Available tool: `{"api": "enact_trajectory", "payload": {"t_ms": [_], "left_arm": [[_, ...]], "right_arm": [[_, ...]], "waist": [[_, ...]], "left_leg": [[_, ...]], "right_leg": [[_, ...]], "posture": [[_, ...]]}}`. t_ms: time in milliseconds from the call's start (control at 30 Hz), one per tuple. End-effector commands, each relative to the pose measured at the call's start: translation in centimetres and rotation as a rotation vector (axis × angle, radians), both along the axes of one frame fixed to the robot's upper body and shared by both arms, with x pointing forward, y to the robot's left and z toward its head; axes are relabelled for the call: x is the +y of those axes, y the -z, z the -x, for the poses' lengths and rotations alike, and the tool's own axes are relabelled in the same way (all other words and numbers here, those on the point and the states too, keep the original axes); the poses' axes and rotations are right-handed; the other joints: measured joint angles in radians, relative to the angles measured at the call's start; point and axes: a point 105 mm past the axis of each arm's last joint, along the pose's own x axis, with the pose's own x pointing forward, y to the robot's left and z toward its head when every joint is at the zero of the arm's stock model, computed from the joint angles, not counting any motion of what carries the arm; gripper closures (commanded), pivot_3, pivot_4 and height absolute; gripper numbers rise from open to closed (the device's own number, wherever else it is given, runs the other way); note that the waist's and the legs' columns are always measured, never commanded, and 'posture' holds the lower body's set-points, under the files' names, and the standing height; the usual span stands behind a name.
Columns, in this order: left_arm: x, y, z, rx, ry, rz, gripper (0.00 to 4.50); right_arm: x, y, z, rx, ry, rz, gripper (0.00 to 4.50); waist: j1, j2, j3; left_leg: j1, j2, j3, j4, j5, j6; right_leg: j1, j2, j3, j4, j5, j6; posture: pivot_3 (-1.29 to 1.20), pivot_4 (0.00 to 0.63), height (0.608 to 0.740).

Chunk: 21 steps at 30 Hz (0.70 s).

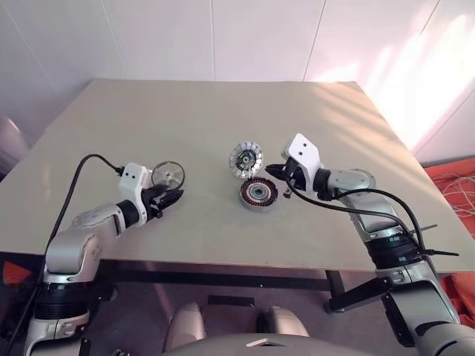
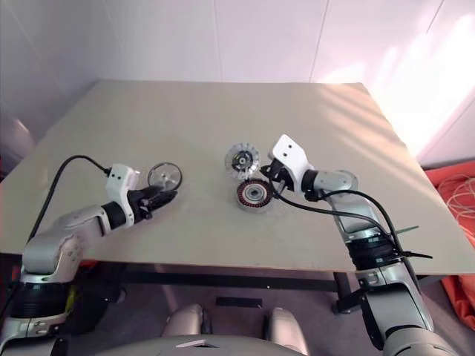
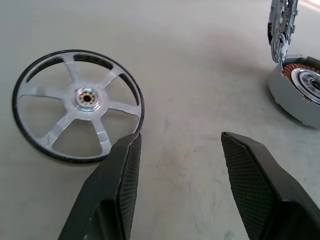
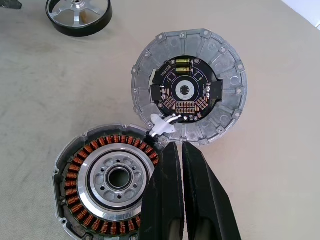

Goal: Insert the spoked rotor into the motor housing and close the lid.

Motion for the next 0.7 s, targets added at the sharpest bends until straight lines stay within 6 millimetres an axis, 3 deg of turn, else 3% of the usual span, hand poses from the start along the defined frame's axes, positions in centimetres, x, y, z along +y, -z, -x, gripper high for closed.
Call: {"api": "enact_trajectory", "payload": {"t_ms": [33,100,333,467,700], "left_arm": [[1.7,-2.1,0.1,-0.065,-0.077,0.043,1.45],[2.9,-1.9,0.0,-0.050,-0.142,0.047,1.02],[5.9,-1.5,-0.7,-0.022,-0.304,0.079,1.02],[5.7,-0.7,-1.4,0.009,-0.328,0.109,1.02],[3.7,0.4,-2.9,0.062,-0.306,0.184,1.02]], "right_arm": [[0.0,-1.0,-0.3,-0.039,-0.001,-0.009,4.40],[0.1,-0.9,-0.3,-0.035,-0.006,-0.007,4.40],[0.3,-0.8,-0.6,-0.032,-0.015,-0.005,4.40],[0.4,-0.8,-0.5,-0.032,-0.020,-0.005,4.40],[0.4,-0.8,-0.3,-0.032,-0.019,-0.007,4.40]], "waist": [[0.000,0.000,0.000],[0.000,0.000,0.000],[0.000,0.000,0.000],[0.001,0.000,0.000],[0.002,-0.001,0.000]], "left_leg": [[0.000,0.000,0.000,0.000,0.000,0.000],[0.000,0.000,0.000,0.000,0.000,0.000],[0.000,0.000,0.000,0.000,0.000,0.000],[0.000,0.000,0.000,0.000,0.000,0.000],[0.000,0.000,-0.001,0.000,0.000,0.000]], "right_leg": [[0.000,0.000,0.000,0.000,0.000,0.000],[0.000,0.000,0.000,0.000,0.000,0.000],[0.000,0.000,0.000,0.000,0.000,0.000],[0.000,0.000,0.000,0.000,0.000,0.000],[0.001,0.000,-0.001,0.000,0.000,0.000]], "posture": [[0.00,0.000,0.740],[0.00,0.000,0.740],[0.00,0.000,0.740],[0.00,0.000,0.740],[0.00,0.000,0.740]]}}
